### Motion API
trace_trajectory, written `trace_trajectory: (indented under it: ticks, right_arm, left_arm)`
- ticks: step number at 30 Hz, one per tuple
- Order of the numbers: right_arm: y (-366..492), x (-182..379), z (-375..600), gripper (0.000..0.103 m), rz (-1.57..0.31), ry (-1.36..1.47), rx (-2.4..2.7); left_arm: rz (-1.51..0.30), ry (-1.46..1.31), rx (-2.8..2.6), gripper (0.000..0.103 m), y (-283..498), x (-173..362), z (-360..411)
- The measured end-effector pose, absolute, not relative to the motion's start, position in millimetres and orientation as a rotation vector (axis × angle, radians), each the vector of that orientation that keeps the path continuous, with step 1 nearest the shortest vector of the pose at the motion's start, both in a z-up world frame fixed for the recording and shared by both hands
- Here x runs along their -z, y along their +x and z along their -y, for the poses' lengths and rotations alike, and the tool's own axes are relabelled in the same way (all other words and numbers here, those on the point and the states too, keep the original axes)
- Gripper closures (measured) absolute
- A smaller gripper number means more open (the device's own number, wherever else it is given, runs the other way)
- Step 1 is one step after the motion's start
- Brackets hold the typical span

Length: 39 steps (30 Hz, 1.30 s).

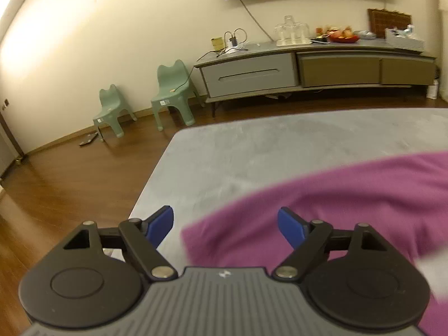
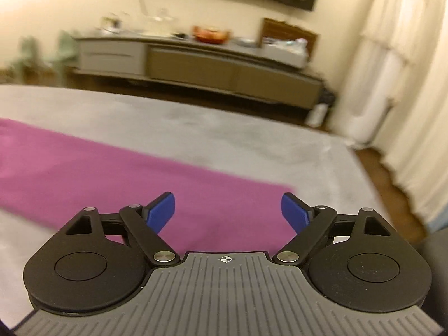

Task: Fold clothes

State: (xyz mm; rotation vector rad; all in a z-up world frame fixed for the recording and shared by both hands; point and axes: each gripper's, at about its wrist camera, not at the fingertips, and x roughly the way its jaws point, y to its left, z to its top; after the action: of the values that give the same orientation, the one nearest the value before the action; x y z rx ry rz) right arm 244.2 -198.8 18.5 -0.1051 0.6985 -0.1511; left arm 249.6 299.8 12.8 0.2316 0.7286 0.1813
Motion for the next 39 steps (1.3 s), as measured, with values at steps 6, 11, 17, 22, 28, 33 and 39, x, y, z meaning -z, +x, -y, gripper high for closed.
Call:
trace_trajectory:
  ticks: [6, 11, 17, 22, 28, 33, 39]
  right_arm:
    - [193.7, -21.5, 178.8, 0.012, -0.735, -0.057, 0.032]
    - [132.9, -8.1, 175.8, 0.011, -0.798, 0.008, -0.045]
    - [98.6, 18.0, 158.3, 0.008, -0.889, -0.013, -0.146]
    - [99.0, 33.0, 137.2, 0.077, -0.909, -0.093, -0.169]
    - [61.2, -0.8, 137.0, 0.095, -0.665, -0.362, -0.018]
    - [18.8, 20.8, 151.1, 0.059, -0.643, -0.682, 0.135]
    - [16.2, 16.1, 187.3, 0.024, -0.704, -0.437, 0.189]
  left_arm:
    - [-0.778, 0.172, -0.166, 0.018, 162.3, -5.2, -322.8]
    - [-0.771, 0.022, -0.145, 0.016, 99.7, -8.4, -335.5]
    - [-0.777, -0.372, -0.092, 0.01, 76.7, -8.8, -352.2]
    - [-0.859, -0.395, -0.079, 0.01, 91.6, 7.1, -335.8]
    - [-0.913, -0.372, -0.101, 0.021, 102.7, 22.3, -323.3]
    - [-0.956, -0.357, -0.115, 0.018, 108.2, 35.2, -313.9]
    - [-0.954, -0.398, -0.112, 0.015, 101.5, 37.8, -306.3]
